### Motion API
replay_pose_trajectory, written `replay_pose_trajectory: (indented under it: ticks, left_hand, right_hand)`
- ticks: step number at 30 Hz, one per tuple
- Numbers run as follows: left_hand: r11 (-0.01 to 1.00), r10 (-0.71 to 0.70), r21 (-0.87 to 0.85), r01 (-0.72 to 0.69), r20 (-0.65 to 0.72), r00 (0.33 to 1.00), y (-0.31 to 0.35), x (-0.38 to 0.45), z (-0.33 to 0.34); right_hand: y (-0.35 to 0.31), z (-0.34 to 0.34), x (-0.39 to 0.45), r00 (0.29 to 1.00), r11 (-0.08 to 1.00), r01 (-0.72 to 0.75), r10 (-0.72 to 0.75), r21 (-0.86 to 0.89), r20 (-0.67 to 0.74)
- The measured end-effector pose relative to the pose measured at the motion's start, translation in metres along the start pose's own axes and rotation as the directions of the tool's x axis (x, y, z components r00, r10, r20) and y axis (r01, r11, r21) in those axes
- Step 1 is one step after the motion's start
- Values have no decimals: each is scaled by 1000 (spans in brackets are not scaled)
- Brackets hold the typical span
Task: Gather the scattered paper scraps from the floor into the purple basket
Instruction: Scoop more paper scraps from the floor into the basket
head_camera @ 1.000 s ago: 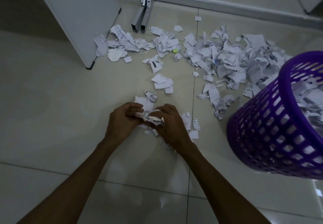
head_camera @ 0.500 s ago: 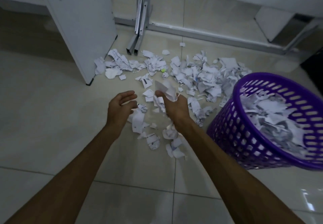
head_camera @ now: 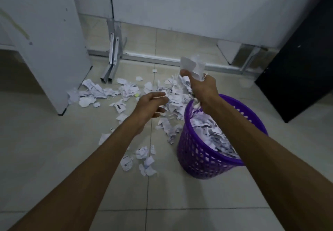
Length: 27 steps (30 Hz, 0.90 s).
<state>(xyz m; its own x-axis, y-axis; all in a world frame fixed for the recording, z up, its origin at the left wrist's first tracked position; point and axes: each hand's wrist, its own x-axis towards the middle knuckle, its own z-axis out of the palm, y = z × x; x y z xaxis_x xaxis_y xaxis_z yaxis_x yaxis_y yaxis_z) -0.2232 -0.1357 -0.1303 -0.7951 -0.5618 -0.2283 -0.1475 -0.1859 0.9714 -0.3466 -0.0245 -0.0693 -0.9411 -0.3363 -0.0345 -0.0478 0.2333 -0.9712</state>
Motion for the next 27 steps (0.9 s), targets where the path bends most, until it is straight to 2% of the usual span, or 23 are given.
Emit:
replay_pose_trajectory:
  ticks: [3, 5, 8, 11, 14, 16, 18, 20, 21, 23, 27]
  left_hand:
    - [994, -44, 101, 31, 134, 990, -12, -5, 32]
    - [995, -21, 100, 5, 165, 986, -25, -8, 48]
    - [999, 11, 35, -17, 146, 989, -38, -7, 64]
    - [999, -33, -20, 36, 129, 991, -42, -3, 70]
    - [997, -22, -67, 30, 117, 993, -47, -5, 71]
    - [998, -4, -69, 12, 108, 994, -46, -5, 70]
    - [998, 4, -70, 4, 112, 994, -44, -4, 67]
    - [998, 8, -69, 0, 128, 992, -42, -4, 63]
    - [998, 11, -70, -2, 136, 991, -41, -4, 62]
    - [998, 15, -70, -5, 145, 989, -41, -4, 61]
    - [998, 14, -67, -5, 135, 991, -43, -4, 61]
  right_hand:
    - [24, -36, 1, 998, 999, -13, 10, -48, -65]
    - [48, -53, -1, 996, 994, -31, 22, -105, -85]
    - [77, -71, -2, 1000, 973, 1, -4, -232, -11]
    - [84, -82, -1, 995, 943, 32, 3, -332, 102]
    - [85, -95, 1, 993, 931, -2, 44, -366, 105]
    - [86, -102, 1, 991, 920, 75, -26, -385, 131]
    - [89, -102, 0, 955, 819, 254, -127, -515, 269]
    - [96, -93, -1, 892, 577, 415, -103, -703, 441]
    - [102, -88, -3, 871, 454, 448, -28, -770, 490]
    - [115, -81, -6, 842, 300, 453, 165, -840, 513]
    - [140, -76, -12, 777, 160, 450, 415, -878, 474]
